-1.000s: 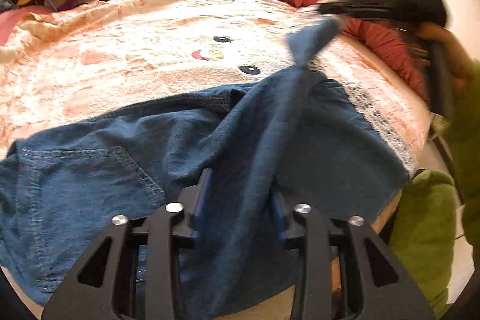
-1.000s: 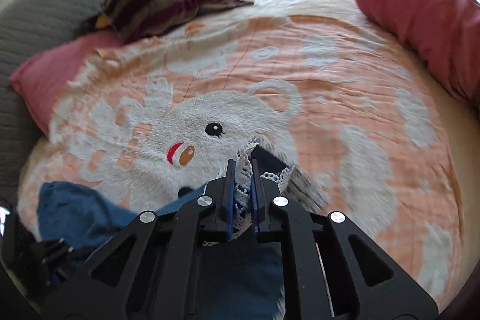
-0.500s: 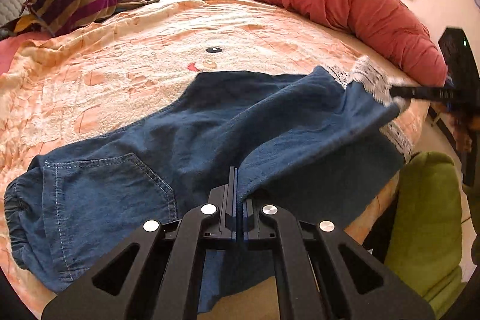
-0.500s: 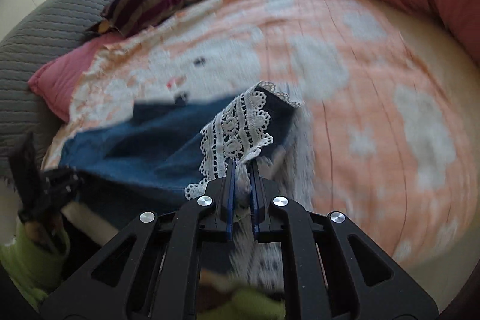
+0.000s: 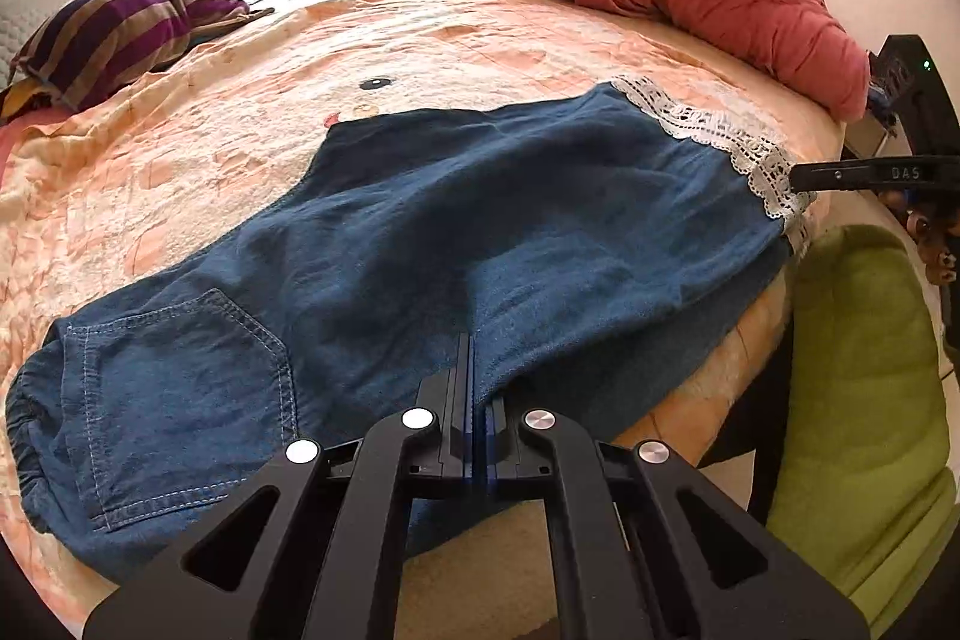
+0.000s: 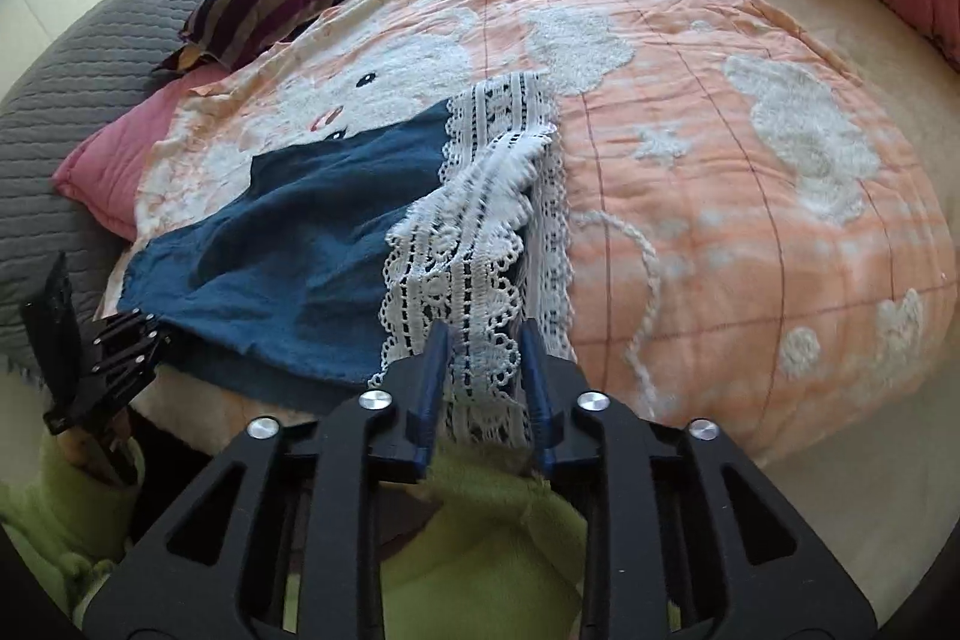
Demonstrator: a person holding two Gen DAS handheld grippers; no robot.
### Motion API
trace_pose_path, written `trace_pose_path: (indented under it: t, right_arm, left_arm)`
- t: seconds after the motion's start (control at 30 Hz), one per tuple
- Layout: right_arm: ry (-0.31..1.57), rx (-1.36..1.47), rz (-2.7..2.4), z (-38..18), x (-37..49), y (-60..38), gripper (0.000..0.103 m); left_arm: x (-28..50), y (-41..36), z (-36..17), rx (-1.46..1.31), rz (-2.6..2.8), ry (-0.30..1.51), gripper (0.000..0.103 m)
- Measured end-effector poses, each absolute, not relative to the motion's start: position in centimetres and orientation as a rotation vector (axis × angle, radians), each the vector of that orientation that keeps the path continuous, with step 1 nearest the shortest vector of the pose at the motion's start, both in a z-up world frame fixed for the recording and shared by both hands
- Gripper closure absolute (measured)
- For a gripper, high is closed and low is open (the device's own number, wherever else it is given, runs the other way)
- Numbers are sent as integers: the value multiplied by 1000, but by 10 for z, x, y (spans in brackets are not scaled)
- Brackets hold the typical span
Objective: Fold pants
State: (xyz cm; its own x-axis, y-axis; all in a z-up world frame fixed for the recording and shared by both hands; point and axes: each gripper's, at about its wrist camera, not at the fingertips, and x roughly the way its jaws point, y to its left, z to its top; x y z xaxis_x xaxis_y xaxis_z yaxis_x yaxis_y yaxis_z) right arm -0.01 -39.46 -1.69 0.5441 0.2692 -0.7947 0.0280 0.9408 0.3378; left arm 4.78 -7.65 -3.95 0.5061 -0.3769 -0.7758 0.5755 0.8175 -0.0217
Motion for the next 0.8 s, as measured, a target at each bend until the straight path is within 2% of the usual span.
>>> trace_pose_path:
  t: [0.1,0.13,0.17,0.2,0.4,0.57,0.67,0.77,0.8]
  right_arm:
    - [1023,307,159,-21,-2,-392,80]
    - [1032,298,162,-22,-1,-391,90]
    - [1038,276,161,-23,-2,-389,96]
    - [1033,259,166,-21,-3,-388,97]
    - [1007,188,134,-2,-14,-397,97]
    - [1088,149,115,-19,-11,-394,96]
    - [1100,164,106,-21,-14,-397,92]
    - [1051,170,73,-9,-20,-404,90]
    - [1028,172,68,-4,-22,-407,89]
  left_arm:
    - [48,-78,-40,256,-581,868,101]
    - [48,-79,-40,259,-580,867,101]
    - [47,-79,-40,263,-576,866,101]
    - [46,-80,-40,270,-576,863,101]
    - [39,-84,-39,305,-599,853,101]
    - [37,-90,-52,353,-596,887,101]
    - [35,-88,-51,348,-603,889,100]
    - [32,-83,-49,337,-607,898,94]
    - [31,-80,-46,329,-604,897,87]
